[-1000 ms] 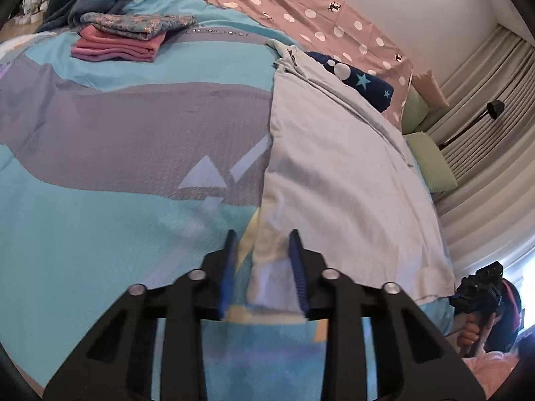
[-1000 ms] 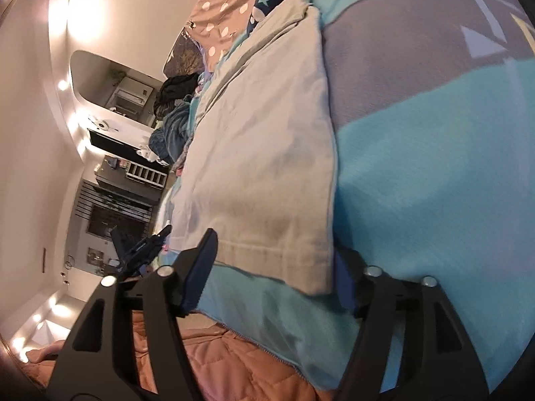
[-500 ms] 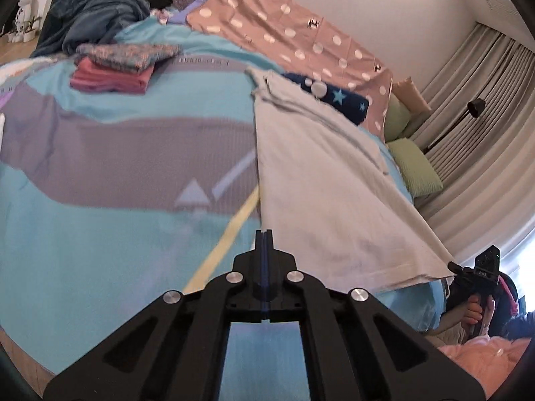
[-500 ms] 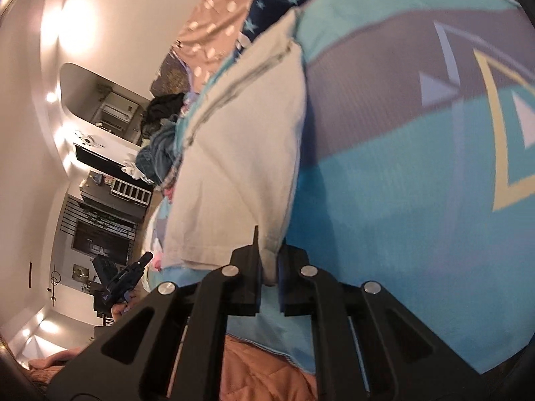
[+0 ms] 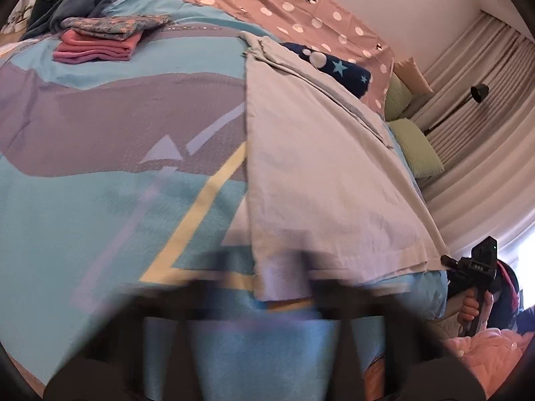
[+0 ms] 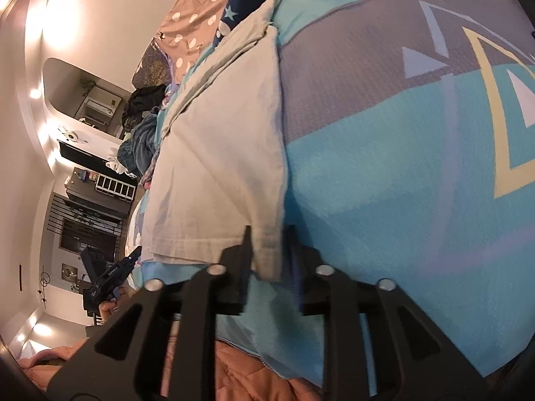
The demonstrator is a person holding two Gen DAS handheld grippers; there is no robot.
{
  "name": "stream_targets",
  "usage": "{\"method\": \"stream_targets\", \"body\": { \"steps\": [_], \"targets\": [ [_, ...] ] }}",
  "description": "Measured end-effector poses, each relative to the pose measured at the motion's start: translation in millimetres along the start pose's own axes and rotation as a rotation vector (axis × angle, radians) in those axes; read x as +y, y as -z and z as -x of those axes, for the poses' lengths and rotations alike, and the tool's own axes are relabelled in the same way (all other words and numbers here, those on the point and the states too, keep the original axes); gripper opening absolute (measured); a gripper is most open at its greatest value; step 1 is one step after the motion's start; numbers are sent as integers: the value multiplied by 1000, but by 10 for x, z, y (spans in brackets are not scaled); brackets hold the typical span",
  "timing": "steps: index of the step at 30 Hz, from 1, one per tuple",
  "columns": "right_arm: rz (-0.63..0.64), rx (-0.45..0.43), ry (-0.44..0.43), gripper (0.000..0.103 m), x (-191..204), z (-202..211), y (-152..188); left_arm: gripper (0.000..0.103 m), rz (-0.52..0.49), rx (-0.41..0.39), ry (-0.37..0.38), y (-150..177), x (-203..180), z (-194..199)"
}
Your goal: Fold small clothes
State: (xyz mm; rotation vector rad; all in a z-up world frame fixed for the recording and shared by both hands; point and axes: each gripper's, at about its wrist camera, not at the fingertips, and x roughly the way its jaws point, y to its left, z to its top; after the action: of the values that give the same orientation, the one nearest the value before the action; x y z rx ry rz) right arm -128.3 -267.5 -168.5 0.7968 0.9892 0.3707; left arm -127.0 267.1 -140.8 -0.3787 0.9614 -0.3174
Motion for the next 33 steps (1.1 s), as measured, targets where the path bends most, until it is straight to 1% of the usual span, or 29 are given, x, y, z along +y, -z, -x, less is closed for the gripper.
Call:
{"method": "stream_targets", "body": {
  "steps": [2, 3, 5, 8, 10, 12, 15, 16, 17, 18, 19, 20, 21, 22, 23, 24, 25, 26, 27, 28, 29, 31, 33],
  "targets": [
    [11, -5, -10, 36, -7, 35, -10, 2, -38, -11, -48, 13, -128, 6],
    [15, -1, -19, 43, -14, 44, -12, 2, -62, -27, -57, 12, -199, 57],
    [9, 14, -46, 46, -45, 40, -26, 2, -64, -53, -29, -17, -227, 161],
    [-14, 25, -84, 53, -84, 9, -61, 2, -31, -79, -39, -69, -129, 263],
    [-21, 29, -109, 56, -89, -3, -77, 2, 9, -87, -27, -79, -42, 272],
    [-21, 43, -129, 59, -82, -30, -94, 2, 38, -83, -12, -58, 0, 244],
    [-30, 59, -151, 59, -66, -83, -122, 2, 59, -42, -5, -5, 26, 145],
    [-35, 60, -156, 58, -64, -99, -129, 6, 65, -31, -3, 6, 35, 126],
    [-43, 58, -156, 53, -62, -131, -148, 25, 72, -19, -6, 22, 50, 99],
    [-52, 56, -151, 40, -60, -150, -157, 49, 80, -18, -8, 42, 60, 77],
    [-60, 55, -141, 30, -68, -178, -166, 54, 78, -26, 12, 61, 55, 81],
    [-66, 65, -125, 13, -64, -228, -183, 57, 61, -36, 22, 72, 12, 69],
    [-69, 73, -113, 9, -58, -264, -190, 57, 46, -37, 17, 71, -27, 41],
    [-78, 71, -109, 8, -55, -281, -194, 57, 21, -36, 0, 71, -88, 1],
    [-88, 57, -117, 8, -45, -258, -203, 48, 6, -37, -6, 64, -132, -27],
    [-97, 38, -136, 7, -35, -204, -215, 2, 0, -28, 12, 47, -162, -51],
    [-112, 4, -177, 7, -25, -95, -243, 4, 29, -11, 45, 16, -160, -67],
    [-118, -19, -213, 6, -17, 7, -269, 4, 51, -23, 43, -10, -149, -41],
    [-118, -32, -234, 5, -7, 78, -284, 4, 68, -57, 51, -48, -164, 46],
    [-112, -49, -253, 5, 20, 169, -305, 4, 77, -115, 75, -100, -195, 204],
    [-97, -72, -254, 5, 71, 272, -329, 4, 77, -184, 113, -166, -240, 417],
    [-71, -107, -247, 5, 145, 412, -343, 3, 50, -262, 162, -250, -334, 704],
    [-55, -148, -260, 4, 199, 564, -322, 3, 10, -298, 178, -297, -468, 896]
  ]
}}
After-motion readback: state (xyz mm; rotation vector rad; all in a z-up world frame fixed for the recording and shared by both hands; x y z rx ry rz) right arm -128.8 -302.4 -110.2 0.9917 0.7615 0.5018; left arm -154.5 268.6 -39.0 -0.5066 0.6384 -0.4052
